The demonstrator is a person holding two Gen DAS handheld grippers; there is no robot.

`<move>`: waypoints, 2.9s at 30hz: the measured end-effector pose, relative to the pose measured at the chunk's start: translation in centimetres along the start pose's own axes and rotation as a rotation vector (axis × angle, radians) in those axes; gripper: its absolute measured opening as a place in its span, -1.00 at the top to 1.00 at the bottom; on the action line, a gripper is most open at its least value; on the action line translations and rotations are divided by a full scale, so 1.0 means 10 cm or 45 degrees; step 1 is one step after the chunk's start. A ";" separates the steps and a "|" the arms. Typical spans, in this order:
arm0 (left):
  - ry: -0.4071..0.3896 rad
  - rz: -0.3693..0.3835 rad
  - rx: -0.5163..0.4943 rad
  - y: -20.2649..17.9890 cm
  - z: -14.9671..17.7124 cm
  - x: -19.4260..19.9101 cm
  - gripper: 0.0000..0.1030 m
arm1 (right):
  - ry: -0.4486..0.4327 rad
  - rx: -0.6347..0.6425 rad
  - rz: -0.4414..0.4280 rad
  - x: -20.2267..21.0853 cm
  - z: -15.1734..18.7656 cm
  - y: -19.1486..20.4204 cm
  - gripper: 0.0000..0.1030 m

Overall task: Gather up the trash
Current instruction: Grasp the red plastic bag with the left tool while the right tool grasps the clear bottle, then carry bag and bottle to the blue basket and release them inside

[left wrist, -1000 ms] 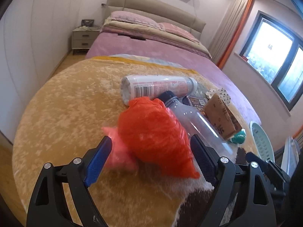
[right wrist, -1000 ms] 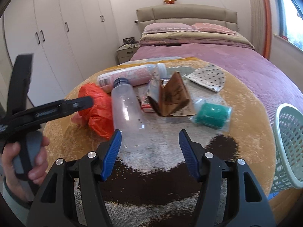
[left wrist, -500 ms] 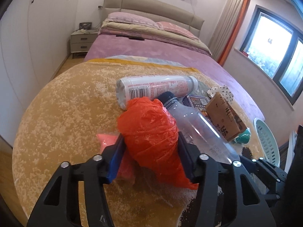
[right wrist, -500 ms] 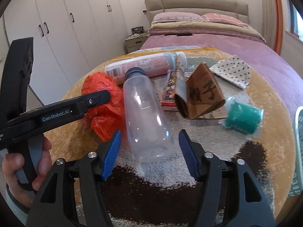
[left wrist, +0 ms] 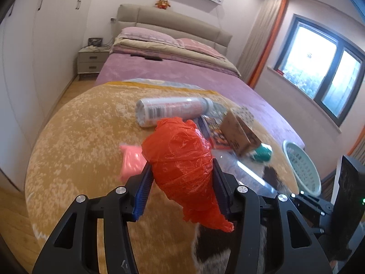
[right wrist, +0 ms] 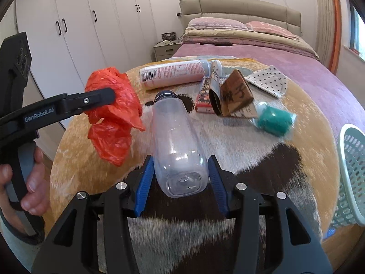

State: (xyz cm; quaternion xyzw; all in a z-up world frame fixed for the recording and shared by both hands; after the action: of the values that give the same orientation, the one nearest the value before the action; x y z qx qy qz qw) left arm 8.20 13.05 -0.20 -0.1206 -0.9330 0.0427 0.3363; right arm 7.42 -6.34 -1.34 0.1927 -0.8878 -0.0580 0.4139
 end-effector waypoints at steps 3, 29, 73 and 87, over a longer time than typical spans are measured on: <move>0.036 0.036 -0.040 -0.11 0.13 0.06 0.07 | -0.001 -0.011 0.024 0.10 0.15 -0.06 0.12; 0.162 0.181 0.002 -0.25 0.59 -0.31 -0.24 | 0.064 -0.063 0.052 -0.05 0.10 -0.04 0.02; -0.023 0.257 -0.222 -1.00 -0.08 0.10 0.17 | -0.308 -0.168 0.019 1.09 -0.22 -0.57 0.16; 0.005 0.490 -0.477 -2.48 -0.60 -0.63 0.17 | -0.538 -0.475 0.314 1.57 -0.32 -2.17 0.16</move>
State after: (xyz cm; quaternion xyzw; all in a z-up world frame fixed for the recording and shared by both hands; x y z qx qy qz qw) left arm 11.85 -12.51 4.58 -0.3558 -0.8839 -0.0679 0.2958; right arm 7.05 -32.23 6.25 -0.0120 -0.9449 -0.2081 0.2523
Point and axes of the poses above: each gripper's, at about its wrist camera, not at the fingertips, and x roughly against the way its jaws point, y to its left, z to its underside, the point moved 1 cm from there along -x, roughly the way its jaws point, and after that the axes turned 10 degrees about -x, right-handed, at the moved point
